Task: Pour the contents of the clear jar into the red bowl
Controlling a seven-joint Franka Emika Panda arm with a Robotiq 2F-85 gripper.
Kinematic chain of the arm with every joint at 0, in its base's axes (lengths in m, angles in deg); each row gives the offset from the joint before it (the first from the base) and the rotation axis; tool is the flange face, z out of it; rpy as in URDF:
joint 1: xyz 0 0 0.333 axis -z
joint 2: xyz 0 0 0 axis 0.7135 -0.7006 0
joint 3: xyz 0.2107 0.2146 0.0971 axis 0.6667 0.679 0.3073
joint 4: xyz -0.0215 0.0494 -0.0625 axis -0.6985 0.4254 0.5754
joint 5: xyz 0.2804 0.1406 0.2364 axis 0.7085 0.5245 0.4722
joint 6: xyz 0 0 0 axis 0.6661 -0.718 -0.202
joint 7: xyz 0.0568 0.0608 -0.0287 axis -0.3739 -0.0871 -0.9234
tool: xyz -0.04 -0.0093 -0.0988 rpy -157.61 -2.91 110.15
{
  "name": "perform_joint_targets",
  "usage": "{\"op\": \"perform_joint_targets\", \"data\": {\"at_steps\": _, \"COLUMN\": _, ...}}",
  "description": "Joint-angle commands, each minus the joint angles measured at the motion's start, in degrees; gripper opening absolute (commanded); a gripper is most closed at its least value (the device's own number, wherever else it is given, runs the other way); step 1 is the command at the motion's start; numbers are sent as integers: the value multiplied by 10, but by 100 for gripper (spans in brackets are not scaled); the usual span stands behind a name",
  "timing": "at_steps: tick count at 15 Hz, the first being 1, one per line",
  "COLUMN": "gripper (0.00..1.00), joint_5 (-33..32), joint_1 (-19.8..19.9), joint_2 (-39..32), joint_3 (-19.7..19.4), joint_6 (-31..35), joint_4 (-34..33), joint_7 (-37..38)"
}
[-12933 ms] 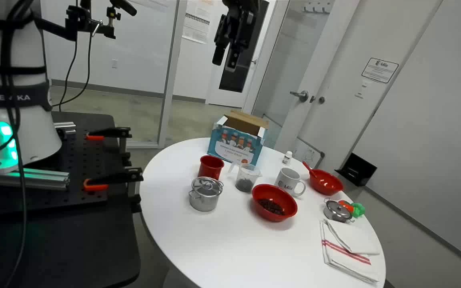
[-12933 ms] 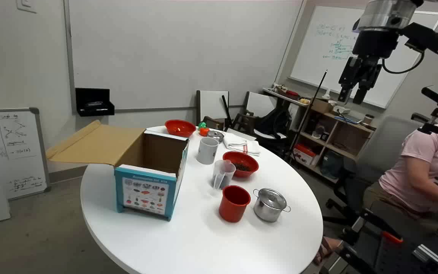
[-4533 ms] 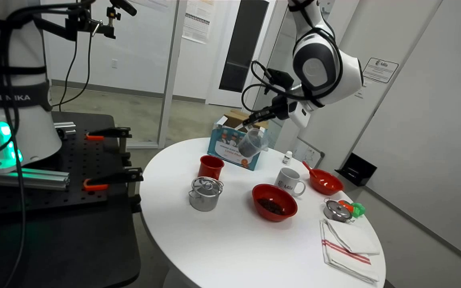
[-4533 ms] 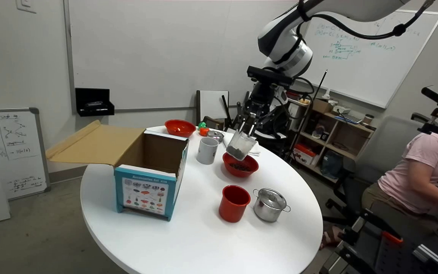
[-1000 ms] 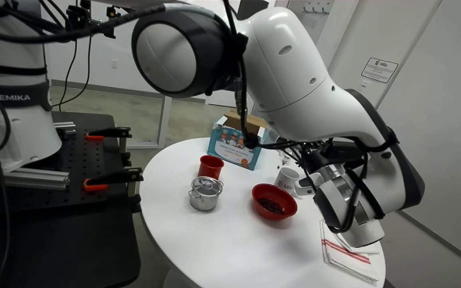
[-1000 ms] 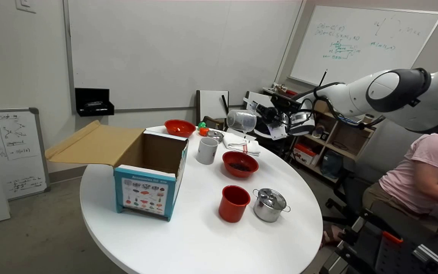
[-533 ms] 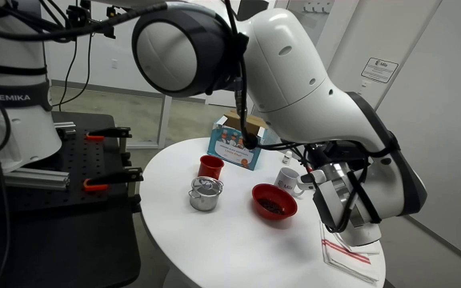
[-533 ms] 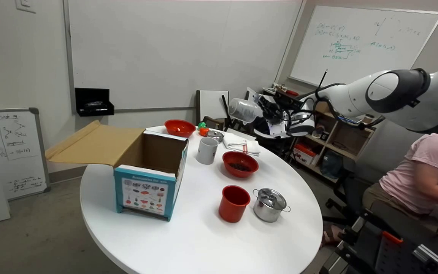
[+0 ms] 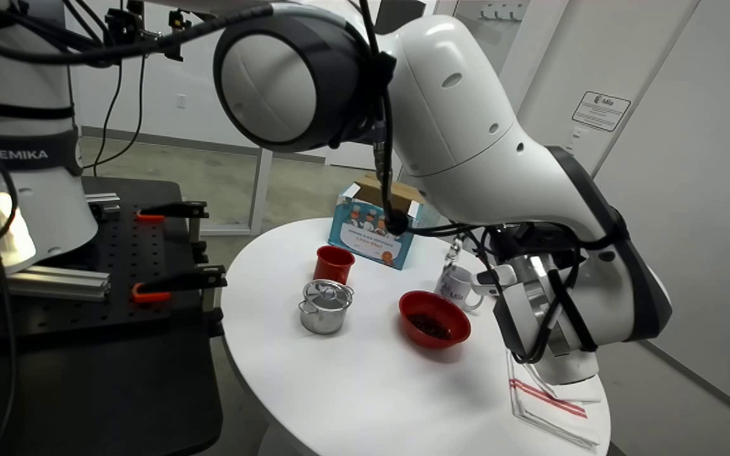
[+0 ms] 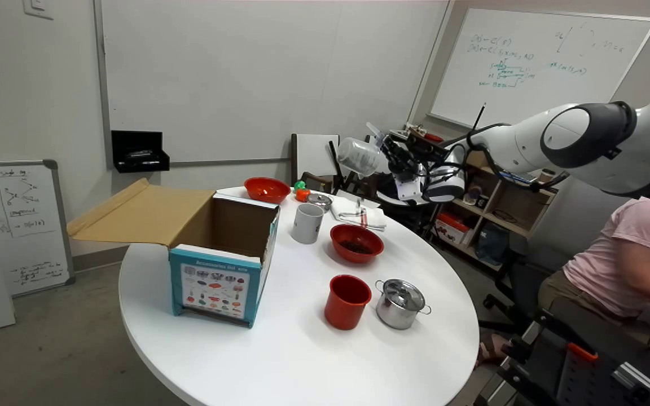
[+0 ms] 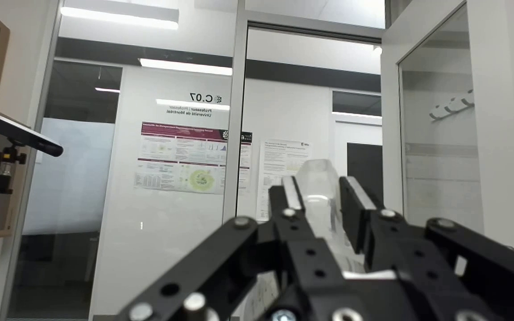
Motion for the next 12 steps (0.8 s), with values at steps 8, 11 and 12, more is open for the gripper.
{"op": "perform_joint_targets", "data": {"at_steps": 8, "gripper": 7, "joint_5": 41, "joint_1": -5, "joint_2": 3, "joint_3": -21, "joint_6": -21, "joint_4": 18, "joint_7": 4}}
{"op": "perform_joint_targets", "data": {"at_steps": 11, "gripper": 7, "joint_5": 51, "joint_1": -3, "joint_2": 3, "joint_3": -22, "joint_6": -23, "joint_4": 23, "joint_7": 2}}
{"op": "perform_joint_targets", "data": {"at_steps": 12, "gripper": 7, "joint_5": 55, "joint_1": -2, "joint_2": 3, "joint_3": -22, "joint_6": -23, "joint_4": 25, "joint_7": 3}}
